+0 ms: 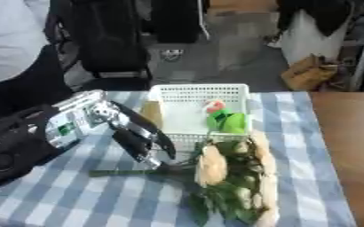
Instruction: Pick up objects on the table and place them in the box.
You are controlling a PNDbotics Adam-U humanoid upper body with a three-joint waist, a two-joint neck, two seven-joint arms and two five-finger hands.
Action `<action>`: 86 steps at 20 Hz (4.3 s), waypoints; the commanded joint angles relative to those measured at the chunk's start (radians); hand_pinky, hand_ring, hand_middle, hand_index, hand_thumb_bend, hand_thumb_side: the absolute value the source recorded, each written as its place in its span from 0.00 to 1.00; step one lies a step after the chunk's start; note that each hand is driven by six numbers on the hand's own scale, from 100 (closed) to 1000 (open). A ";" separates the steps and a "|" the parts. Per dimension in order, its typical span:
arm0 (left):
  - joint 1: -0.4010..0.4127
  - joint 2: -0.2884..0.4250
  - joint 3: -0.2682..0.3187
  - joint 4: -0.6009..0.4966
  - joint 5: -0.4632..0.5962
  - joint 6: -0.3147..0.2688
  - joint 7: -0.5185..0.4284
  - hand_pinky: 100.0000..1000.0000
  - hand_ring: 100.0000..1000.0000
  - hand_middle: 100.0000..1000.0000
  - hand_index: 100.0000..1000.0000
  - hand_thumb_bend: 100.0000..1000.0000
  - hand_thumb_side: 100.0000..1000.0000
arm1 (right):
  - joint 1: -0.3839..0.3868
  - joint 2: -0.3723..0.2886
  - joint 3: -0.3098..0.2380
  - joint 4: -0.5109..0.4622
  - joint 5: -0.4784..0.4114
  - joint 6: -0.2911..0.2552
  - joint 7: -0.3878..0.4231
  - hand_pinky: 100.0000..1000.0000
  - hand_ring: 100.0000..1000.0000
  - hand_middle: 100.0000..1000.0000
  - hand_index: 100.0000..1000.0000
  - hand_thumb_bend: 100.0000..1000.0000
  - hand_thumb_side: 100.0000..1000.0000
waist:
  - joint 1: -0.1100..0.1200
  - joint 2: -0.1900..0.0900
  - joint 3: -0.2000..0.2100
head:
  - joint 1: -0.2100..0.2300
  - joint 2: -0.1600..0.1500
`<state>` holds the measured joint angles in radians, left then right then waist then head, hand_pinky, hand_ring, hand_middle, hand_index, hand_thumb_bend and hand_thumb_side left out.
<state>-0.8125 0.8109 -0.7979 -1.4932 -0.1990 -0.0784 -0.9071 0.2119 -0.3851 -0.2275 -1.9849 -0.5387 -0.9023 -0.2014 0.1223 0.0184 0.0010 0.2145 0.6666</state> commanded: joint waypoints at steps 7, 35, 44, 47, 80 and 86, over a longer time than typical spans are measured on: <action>-0.030 0.017 0.070 -0.016 -0.107 0.128 0.000 0.91 1.00 1.00 1.00 0.60 1.00 | -0.002 -0.028 -0.007 -0.015 -0.004 -0.005 0.002 0.69 0.75 0.58 0.61 0.00 0.97 | 0.010 -0.022 0.005 | -0.005 0.003; -0.034 -0.045 0.002 0.018 -0.209 0.119 0.000 0.98 1.00 1.00 1.00 0.67 1.00 | -0.009 -0.031 0.000 -0.015 -0.022 -0.005 0.014 0.69 0.75 0.57 0.59 0.00 0.98 | 0.009 -0.019 -0.010 | -0.005 0.004; -0.028 -0.089 -0.004 0.095 -0.284 0.073 0.000 0.98 1.00 1.00 1.00 0.68 1.00 | -0.011 -0.030 -0.002 -0.015 -0.029 -0.005 0.018 0.69 0.74 0.57 0.59 0.00 0.98 | 0.006 -0.017 -0.013 | 0.000 0.001; -0.028 -0.101 -0.006 0.119 -0.300 0.061 0.000 0.98 1.00 1.00 1.00 0.69 1.00 | -0.011 -0.029 -0.002 -0.015 -0.030 -0.005 0.020 0.69 0.74 0.57 0.59 0.00 0.98 | 0.005 -0.016 -0.013 | 0.001 0.002; -0.055 -0.187 0.019 0.150 -0.373 0.105 0.000 0.98 1.00 1.00 1.00 0.60 1.00 | -0.009 -0.027 0.001 -0.015 -0.042 -0.005 0.034 0.69 0.74 0.57 0.59 0.00 0.96 | 0.000 -0.017 -0.014 | 0.003 -0.008; -0.058 -0.203 0.031 0.198 -0.397 0.089 0.000 0.98 1.00 1.00 1.00 0.60 1.00 | -0.010 -0.027 0.001 -0.015 -0.045 -0.005 0.035 0.69 0.74 0.57 0.59 0.00 0.96 | 0.000 -0.016 -0.016 | 0.003 -0.007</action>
<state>-0.8413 0.5956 -0.7859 -1.3001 -0.5878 0.0164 -0.9071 0.2070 -0.3857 -0.2267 -1.9848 -0.5745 -0.9053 -0.1678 0.1223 0.0184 -0.0143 0.2152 0.6695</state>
